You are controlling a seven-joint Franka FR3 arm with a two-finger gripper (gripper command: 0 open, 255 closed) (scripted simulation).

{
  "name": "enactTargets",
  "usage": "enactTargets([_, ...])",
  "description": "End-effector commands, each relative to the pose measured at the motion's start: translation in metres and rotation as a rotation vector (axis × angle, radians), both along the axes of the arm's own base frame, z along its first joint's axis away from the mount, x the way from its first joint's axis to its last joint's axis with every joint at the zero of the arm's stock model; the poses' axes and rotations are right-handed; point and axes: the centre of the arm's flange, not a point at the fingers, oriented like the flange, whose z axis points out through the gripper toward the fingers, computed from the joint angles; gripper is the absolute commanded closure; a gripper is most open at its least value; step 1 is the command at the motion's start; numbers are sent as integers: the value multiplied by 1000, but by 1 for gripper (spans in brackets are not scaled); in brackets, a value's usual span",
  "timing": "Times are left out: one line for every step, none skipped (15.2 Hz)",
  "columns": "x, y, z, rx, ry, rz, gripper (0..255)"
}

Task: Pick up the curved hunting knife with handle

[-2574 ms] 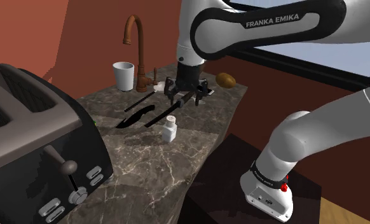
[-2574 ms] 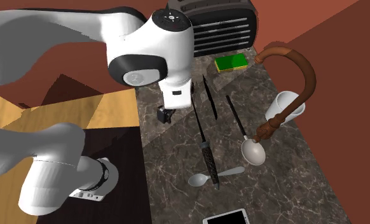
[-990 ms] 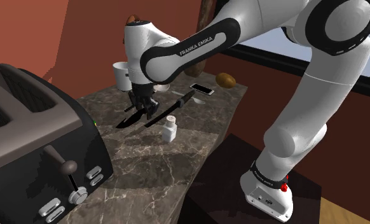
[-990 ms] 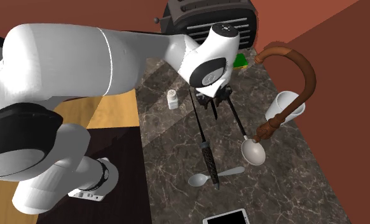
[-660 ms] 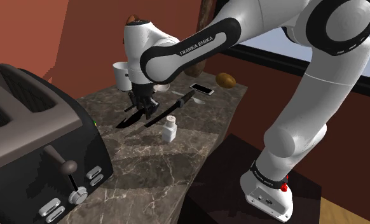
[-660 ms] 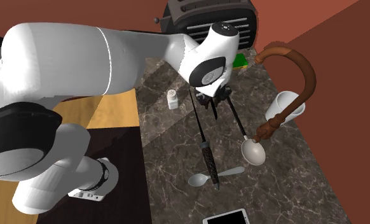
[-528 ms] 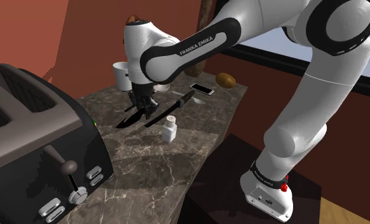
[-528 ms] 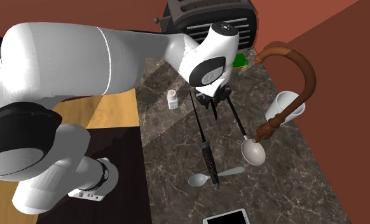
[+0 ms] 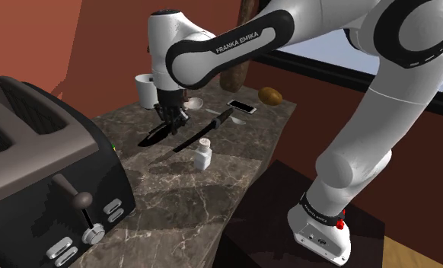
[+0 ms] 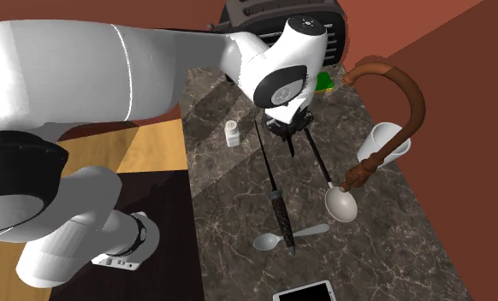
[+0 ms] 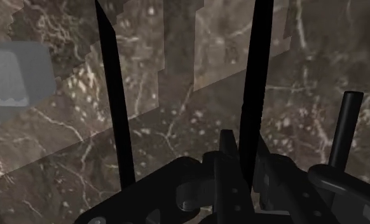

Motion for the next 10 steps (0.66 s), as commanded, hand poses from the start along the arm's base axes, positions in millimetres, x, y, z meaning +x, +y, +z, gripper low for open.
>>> enactTargets([0, -1, 10, 0, 0, 0, 255])
enactTargets([0, -1, 16, 0, 0, 0, 255])
enactTargets([0, -1, 21, 0, 0, 0, 255])
enactTargets([0, -1, 26, 0, 0, 0, 255])
enactTargets([0, -1, 31, 0, 0, 0, 255])
enactTargets([0, -1, 37, 0, 0, 0, 255])
enactTargets([0, -1, 42, 0, 0, 0, 255])
enactTargets([0, -1, 47, 0, 0, 0, 255])
enactTargets([0, -1, 48, 0, 0, 0, 255])
enactTargets([0, -1, 48, 0, 0, 0, 255])
